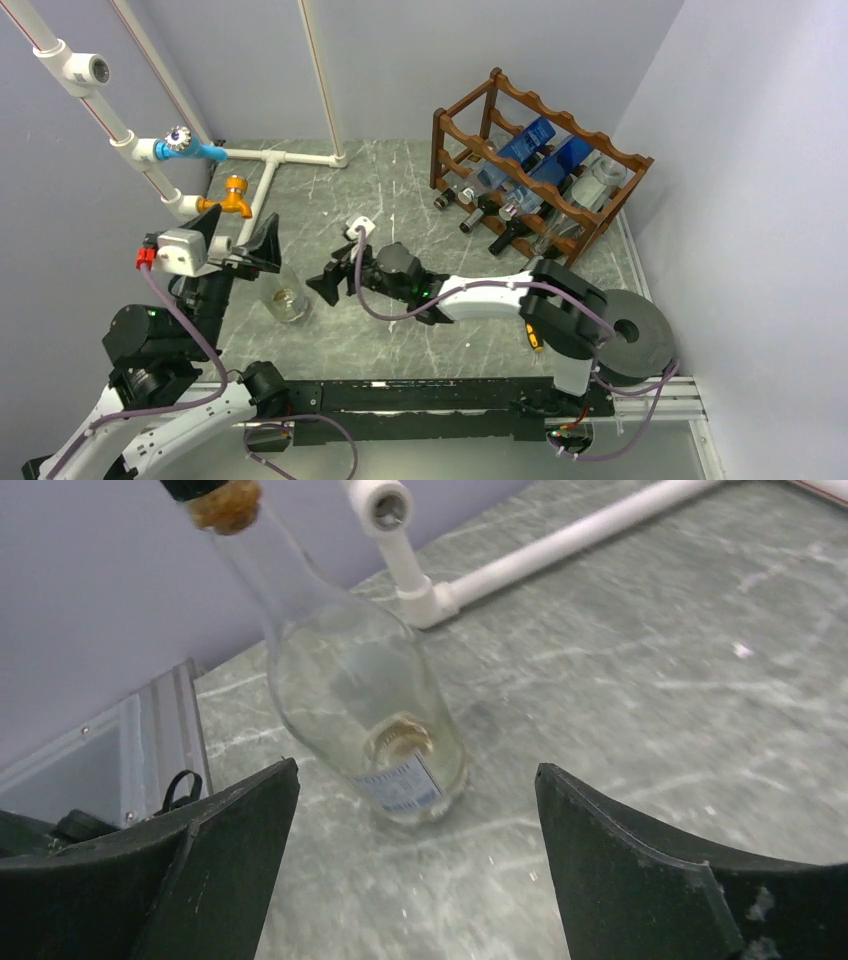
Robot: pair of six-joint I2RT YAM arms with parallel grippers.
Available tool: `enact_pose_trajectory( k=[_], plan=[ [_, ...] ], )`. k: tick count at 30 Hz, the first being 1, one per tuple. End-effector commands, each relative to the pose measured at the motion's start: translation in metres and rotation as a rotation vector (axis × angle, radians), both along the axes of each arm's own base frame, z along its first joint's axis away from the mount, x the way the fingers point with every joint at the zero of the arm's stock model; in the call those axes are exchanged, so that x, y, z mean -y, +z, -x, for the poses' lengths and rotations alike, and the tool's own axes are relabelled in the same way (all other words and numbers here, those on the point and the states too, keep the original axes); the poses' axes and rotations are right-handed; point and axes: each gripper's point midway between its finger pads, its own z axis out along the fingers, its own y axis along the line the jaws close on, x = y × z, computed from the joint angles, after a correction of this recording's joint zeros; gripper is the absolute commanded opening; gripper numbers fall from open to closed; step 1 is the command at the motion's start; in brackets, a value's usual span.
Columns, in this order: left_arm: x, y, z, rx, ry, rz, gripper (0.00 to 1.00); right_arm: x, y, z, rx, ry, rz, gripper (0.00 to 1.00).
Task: Put the wine bottle on the wine rack
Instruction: Adjust the wine bottle at the center of the board.
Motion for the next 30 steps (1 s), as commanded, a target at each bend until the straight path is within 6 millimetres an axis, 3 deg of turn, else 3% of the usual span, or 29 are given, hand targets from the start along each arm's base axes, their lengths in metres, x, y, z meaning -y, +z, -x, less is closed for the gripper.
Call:
enact_pose_trajectory(
  k=[1,6,12,21,25,30],
  plan=[
    [-0.021,0.006,0.007,0.034,0.054,0.072,1.0,-0.043,0.056,0.004,0.181,0.079,-0.193,0.93],
    [-0.011,0.001,0.002,0.004,0.029,0.047,1.0,-0.077,0.039,0.005,0.215,0.116,-0.182,0.99],
    [0.002,0.001,-0.006,-0.036,-0.01,0.038,1.0,-0.104,0.038,0.005,0.283,0.131,-0.133,1.0],
    [-0.017,0.003,-0.002,-0.007,0.045,0.099,0.99,-0.133,0.023,-0.002,0.431,0.15,0.039,0.99],
    [-0.02,0.003,-0.003,-0.005,0.062,0.104,0.99,-0.143,0.014,-0.008,0.436,0.147,0.077,0.91],
    [-0.019,-0.001,-0.008,-0.023,0.077,0.092,0.99,-0.135,0.016,-0.01,0.44,0.12,0.078,0.68]
  ],
)
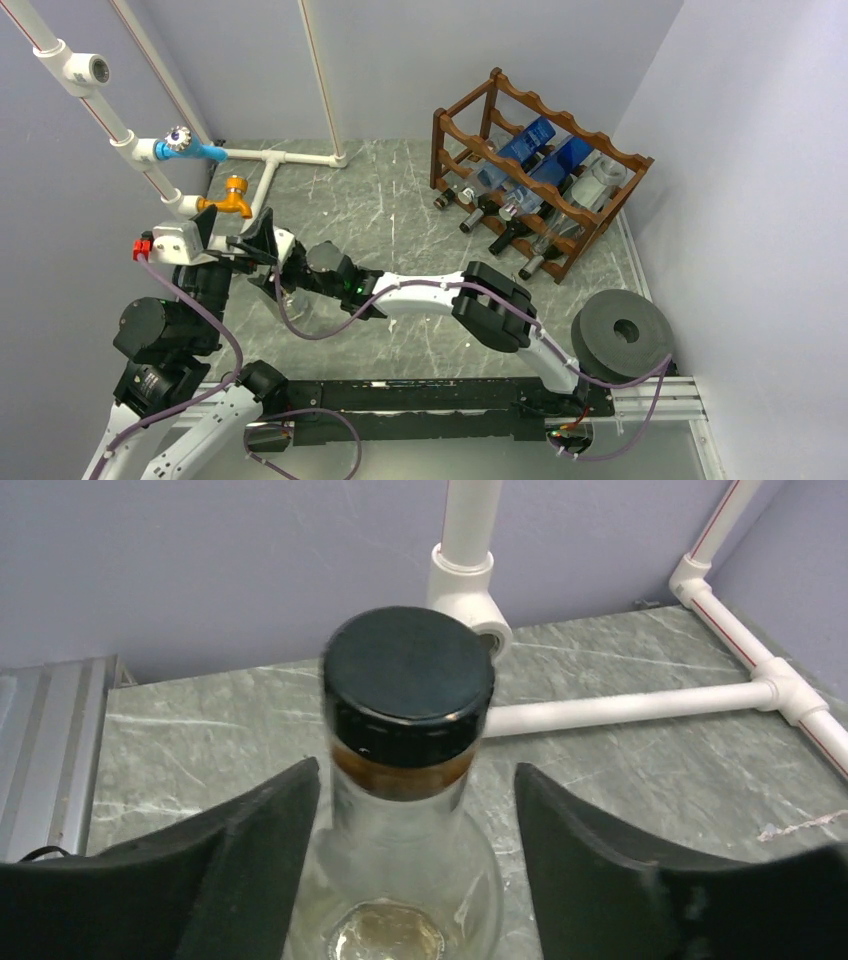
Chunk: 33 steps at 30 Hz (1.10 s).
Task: Put the wine bottle on the wine rack
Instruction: Adjust the wine bottle at the center of the board.
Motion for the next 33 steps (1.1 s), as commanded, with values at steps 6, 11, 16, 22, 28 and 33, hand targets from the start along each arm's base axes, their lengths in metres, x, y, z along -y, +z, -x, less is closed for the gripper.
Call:
enact_pose_trajectory(
  k=[6,11,16,22,28,33],
  plan=[
    [0.007,0.004,-0.006,-0.005,-0.017,0.006,0.98,0.035,0.033,-0.011,0.106,-0.104,-0.021,0.24],
    [0.009,-0.001,-0.011,-0.022,-0.011,-0.003,0.98,0.064,0.053,-0.014,0.189,-0.165,-0.019,0.09],
    [0.012,-0.005,-0.017,-0.043,-0.013,-0.012,0.98,0.099,0.056,-0.021,0.267,-0.229,0.014,0.0],
    [0.018,-0.009,-0.023,-0.065,-0.025,-0.02,0.98,0.133,0.052,-0.023,0.377,-0.275,0.091,0.0],
    [0.022,-0.013,-0.03,-0.087,-0.028,-0.032,0.98,0.159,0.047,-0.022,0.467,-0.271,0.237,0.0],
    [0.024,-0.017,-0.034,-0.101,-0.03,-0.039,0.98,0.177,0.031,-0.02,0.519,-0.241,0.39,0.0]
  ],
)
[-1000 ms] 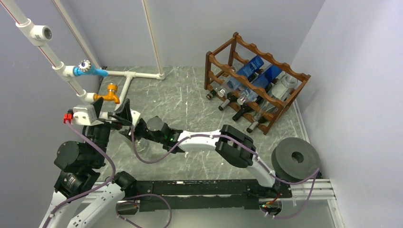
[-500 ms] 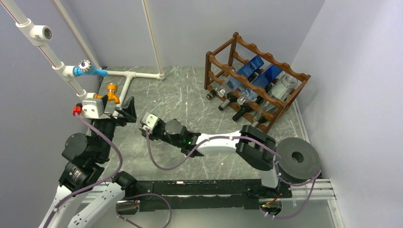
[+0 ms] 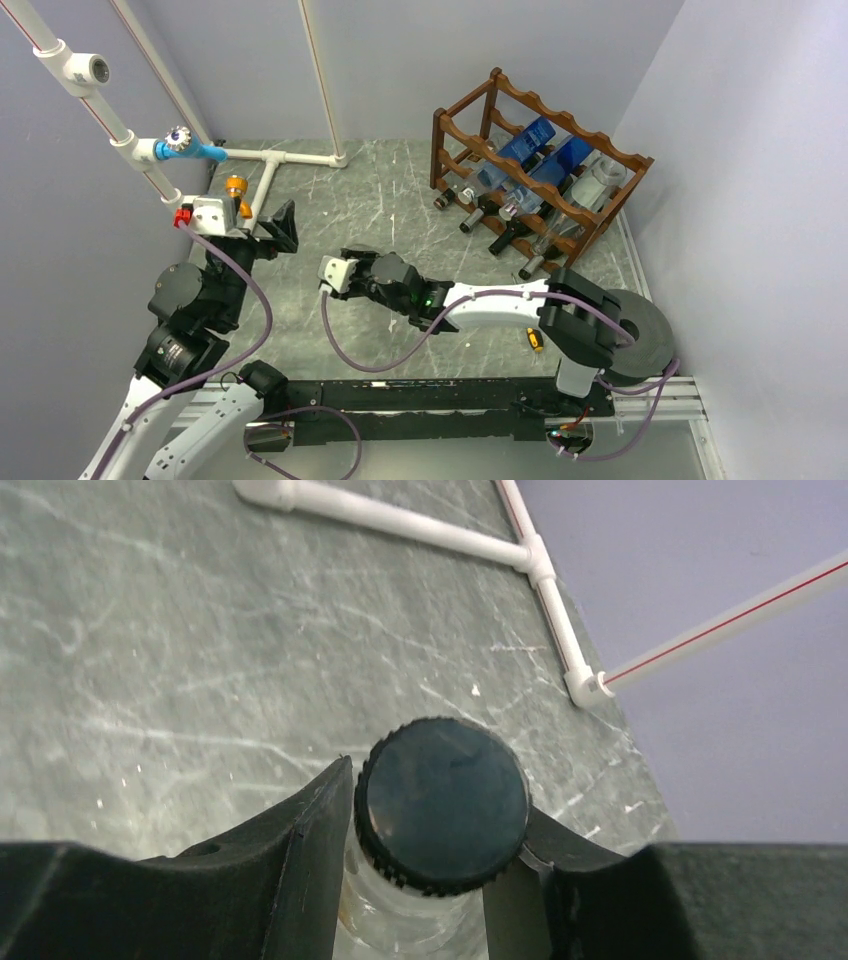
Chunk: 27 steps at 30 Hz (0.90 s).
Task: Put the wine bottle on the wine rack
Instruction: Adjust the wine bottle at the center of the board.
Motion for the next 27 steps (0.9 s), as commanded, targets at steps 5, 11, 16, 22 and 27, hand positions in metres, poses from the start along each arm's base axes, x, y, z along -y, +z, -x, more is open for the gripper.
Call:
enact_pose_trajectory(
  k=[5,11,16,22,27],
  plan=[
    [0.007,0.005,-0.004,-0.002,-0.027,0.01,0.98,0.034,0.018,-0.004,0.127,-0.017,0.154,0.0],
    [0.015,-0.001,-0.012,-0.039,-0.045,-0.009,0.99,0.046,0.0,0.003,0.107,0.007,0.227,0.0],
    [0.021,-0.007,-0.018,-0.075,-0.059,-0.023,0.99,0.061,-0.025,0.001,0.118,0.002,0.383,0.0],
    [0.024,-0.009,-0.02,-0.082,-0.071,-0.019,0.99,0.065,-0.041,0.008,0.114,0.052,0.521,0.0],
    [0.027,-0.012,-0.022,-0.092,-0.076,-0.02,0.99,0.055,-0.068,0.014,0.097,0.096,0.639,0.0]
  ],
)
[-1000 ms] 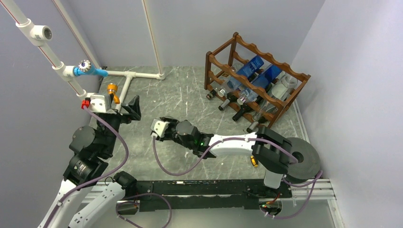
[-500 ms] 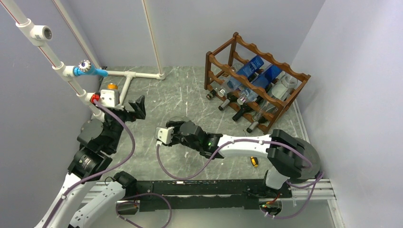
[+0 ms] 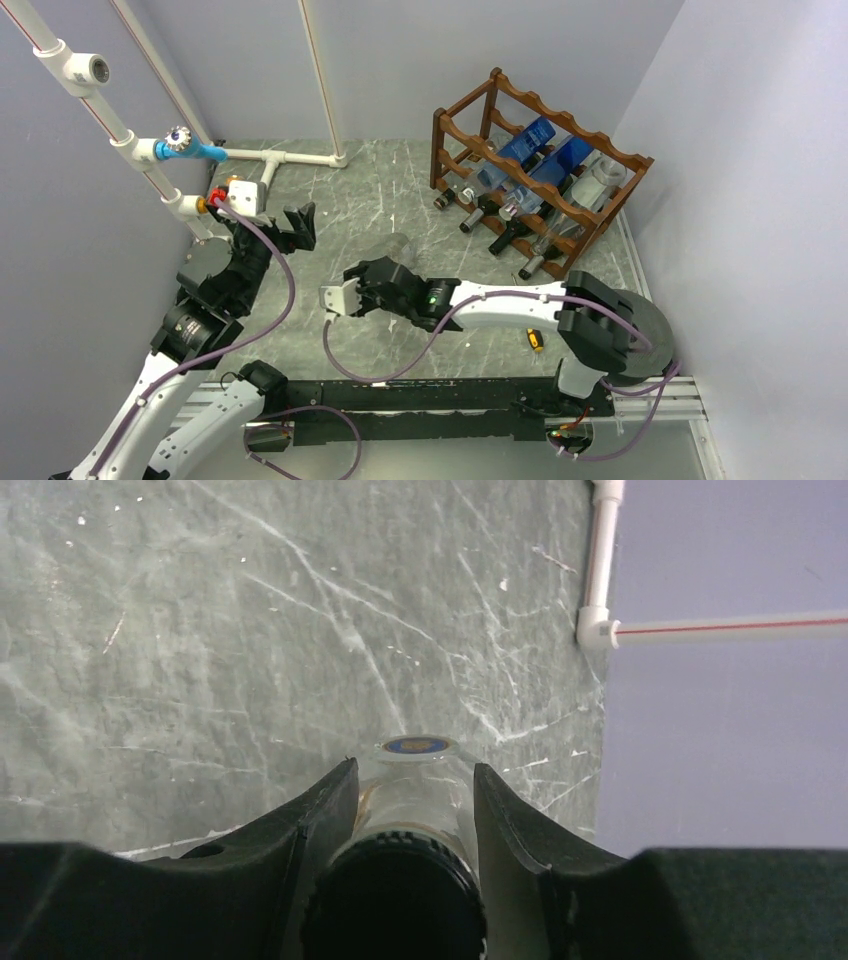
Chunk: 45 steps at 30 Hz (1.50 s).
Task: Put the wine bottle on the wine rack
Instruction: Adjust the wine bottle at the center of the board.
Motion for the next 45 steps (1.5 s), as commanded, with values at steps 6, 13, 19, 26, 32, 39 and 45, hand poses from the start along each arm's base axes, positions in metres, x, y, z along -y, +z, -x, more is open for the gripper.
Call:
enact_pose_trajectory(
  k=[6,13,19,26,32,39,45],
  plan=[
    [0.005,0.016,-0.002,0.019,-0.019,0.036,0.98,-0.007,-0.062,0.008,-0.087,0.047,0.247,0.0],
    [0.004,0.015,-0.002,0.021,-0.017,0.039,0.98,-0.018,-0.085,0.009,-0.098,0.09,0.284,0.0],
    [0.005,0.015,-0.002,0.019,-0.021,0.041,0.98,-0.019,-0.103,0.012,-0.092,0.103,0.339,0.0],
    [0.006,0.015,-0.003,0.015,-0.026,0.039,0.98,-0.017,-0.115,0.017,-0.116,0.11,0.351,0.0],
    [0.008,0.013,-0.003,0.011,-0.033,0.04,0.98,-0.007,-0.123,0.022,-0.13,0.091,0.372,0.04],
    [0.009,0.012,-0.005,0.005,-0.034,0.037,0.98,0.006,-0.127,0.028,-0.18,0.054,0.376,0.49],
    [0.012,0.009,-0.006,-0.007,-0.042,0.036,0.98,0.011,-0.123,0.033,-0.203,0.019,0.349,0.73]
  ],
)
